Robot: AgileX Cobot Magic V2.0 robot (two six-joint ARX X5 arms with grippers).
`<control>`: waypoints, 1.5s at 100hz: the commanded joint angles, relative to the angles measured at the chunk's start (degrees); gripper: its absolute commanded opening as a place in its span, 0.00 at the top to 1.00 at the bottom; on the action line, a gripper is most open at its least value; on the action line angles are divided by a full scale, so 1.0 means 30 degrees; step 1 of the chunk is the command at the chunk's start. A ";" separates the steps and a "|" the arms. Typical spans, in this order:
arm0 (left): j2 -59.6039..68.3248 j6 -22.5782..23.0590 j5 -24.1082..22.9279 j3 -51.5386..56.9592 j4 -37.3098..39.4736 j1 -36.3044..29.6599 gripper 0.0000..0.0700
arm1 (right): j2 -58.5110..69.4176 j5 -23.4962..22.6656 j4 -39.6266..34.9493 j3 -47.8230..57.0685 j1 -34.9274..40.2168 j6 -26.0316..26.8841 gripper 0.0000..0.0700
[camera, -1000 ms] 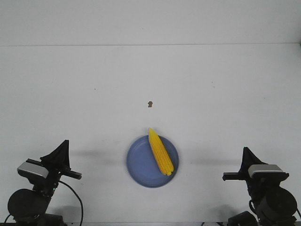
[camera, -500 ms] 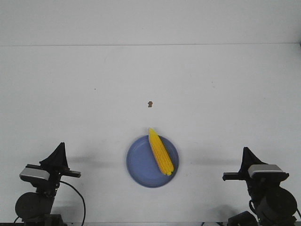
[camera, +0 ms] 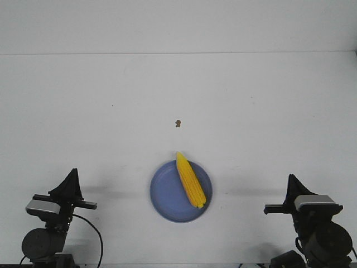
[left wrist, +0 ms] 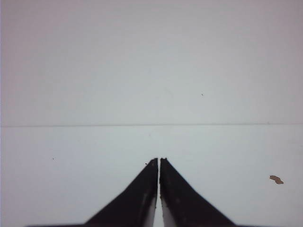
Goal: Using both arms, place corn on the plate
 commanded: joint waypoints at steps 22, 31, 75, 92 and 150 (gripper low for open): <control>-0.0022 -0.0408 -0.0058 -0.0379 0.0204 0.0058 0.98 | -0.0036 0.0058 0.0197 0.0044 0.0051 0.0066 0.98; -0.0022 -0.0408 -0.0058 -0.0379 0.0204 0.0051 0.98 | -0.0036 0.0058 0.0197 0.0044 0.0058 0.0066 0.98; -0.0022 -0.0408 -0.0051 -0.0379 0.0204 0.0058 0.98 | -0.0036 0.0058 0.0204 0.0044 0.0058 0.0066 0.98; -0.0022 -0.0415 -0.0058 -0.0379 0.0204 0.0051 0.98 | -0.0036 0.0058 0.0197 0.0044 0.0051 0.0066 0.98; -0.0022 -0.0408 -0.0058 -0.0379 0.0204 0.0058 0.98 | -0.0291 -0.4714 0.2390 -0.0612 -0.3337 -0.2579 0.98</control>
